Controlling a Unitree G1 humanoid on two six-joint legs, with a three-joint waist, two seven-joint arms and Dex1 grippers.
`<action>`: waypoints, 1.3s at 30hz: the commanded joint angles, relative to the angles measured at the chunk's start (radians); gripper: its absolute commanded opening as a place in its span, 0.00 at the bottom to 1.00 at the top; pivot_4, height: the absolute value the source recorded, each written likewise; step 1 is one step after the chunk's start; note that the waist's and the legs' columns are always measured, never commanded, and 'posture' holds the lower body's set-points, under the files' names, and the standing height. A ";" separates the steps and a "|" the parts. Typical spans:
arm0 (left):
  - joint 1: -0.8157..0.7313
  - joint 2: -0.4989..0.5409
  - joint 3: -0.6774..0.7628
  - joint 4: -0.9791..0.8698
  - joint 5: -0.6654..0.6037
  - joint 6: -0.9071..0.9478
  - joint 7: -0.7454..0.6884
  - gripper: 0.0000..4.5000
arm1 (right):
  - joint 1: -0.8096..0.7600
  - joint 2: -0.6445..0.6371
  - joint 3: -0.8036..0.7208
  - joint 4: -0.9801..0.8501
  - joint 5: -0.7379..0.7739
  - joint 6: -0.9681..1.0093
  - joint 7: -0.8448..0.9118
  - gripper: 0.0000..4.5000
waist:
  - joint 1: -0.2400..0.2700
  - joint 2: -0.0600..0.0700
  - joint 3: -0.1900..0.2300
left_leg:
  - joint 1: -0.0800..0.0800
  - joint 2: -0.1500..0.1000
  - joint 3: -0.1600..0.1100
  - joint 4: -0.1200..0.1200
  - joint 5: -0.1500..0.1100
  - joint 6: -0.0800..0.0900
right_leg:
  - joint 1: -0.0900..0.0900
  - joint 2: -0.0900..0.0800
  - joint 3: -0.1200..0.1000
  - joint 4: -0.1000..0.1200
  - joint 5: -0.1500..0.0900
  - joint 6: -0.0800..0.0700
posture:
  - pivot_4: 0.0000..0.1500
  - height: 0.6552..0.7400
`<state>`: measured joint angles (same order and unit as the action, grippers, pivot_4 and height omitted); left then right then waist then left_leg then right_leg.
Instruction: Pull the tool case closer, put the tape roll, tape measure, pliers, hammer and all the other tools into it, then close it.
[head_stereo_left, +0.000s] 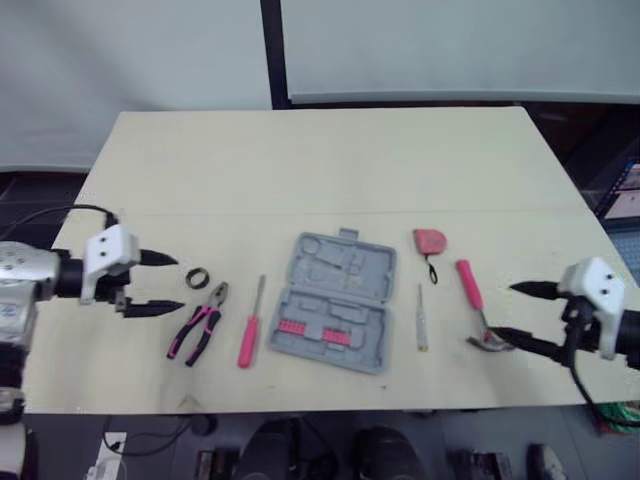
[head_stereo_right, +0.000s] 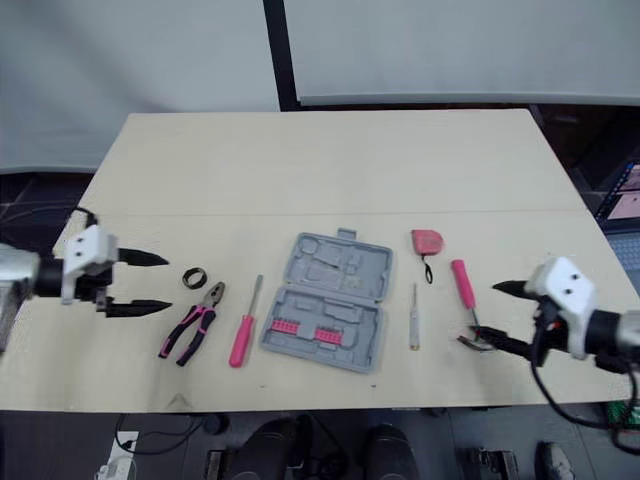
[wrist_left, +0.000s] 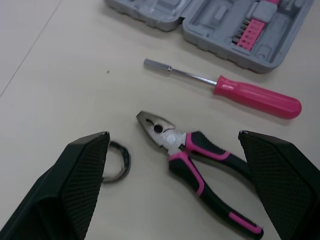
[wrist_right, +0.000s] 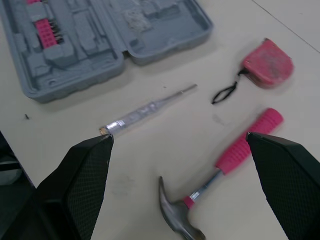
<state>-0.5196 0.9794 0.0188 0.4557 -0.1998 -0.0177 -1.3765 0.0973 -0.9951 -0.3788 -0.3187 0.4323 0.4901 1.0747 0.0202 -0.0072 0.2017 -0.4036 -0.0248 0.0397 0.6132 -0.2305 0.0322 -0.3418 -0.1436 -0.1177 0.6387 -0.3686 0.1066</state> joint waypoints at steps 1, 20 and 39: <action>-0.106 -0.066 -0.072 0.064 0.060 -0.051 -0.014 0.99 | -0.067 0.027 0.111 -0.029 -0.032 0.024 -0.062 1.00 | 0.004 0.000 0.000 | 0.000 0.000 0.000 0.001 0.000 0.000 | 0.000 0.000 0.000 0.001 0.000 0.000 | 1.00 0.86; -0.432 -0.369 -0.249 0.557 0.297 -0.355 0.074 0.48 | -0.332 0.159 0.476 0.124 -0.216 0.042 -0.143 0.48 | 0.004 -0.001 0.000 | -0.004 0.003 0.000 0.013 0.000 0.002 | 0.000 0.010 0.001 0.005 0.000 0.000 | 1.00 0.86; -0.490 -0.500 -0.271 0.718 0.404 -0.397 0.215 0.00 | -0.436 0.275 0.571 0.242 -0.309 0.043 -0.180 0.01 | 0.003 -0.001 0.000 | -0.004 0.003 0.000 0.016 0.000 0.002 | 0.000 0.011 0.001 0.007 0.000 0.000 | 1.00 0.86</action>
<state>-0.9858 0.4793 -0.2536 1.1740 0.1998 -0.4077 -1.1730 -0.3276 -0.7270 0.1935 -0.0696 0.1343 0.5466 0.9030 0.0233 -0.0082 0.2016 -0.4080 -0.0215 0.0395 0.6293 -0.2306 0.0343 -0.3418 -0.1329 -0.1172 0.6455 -0.3682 0.1071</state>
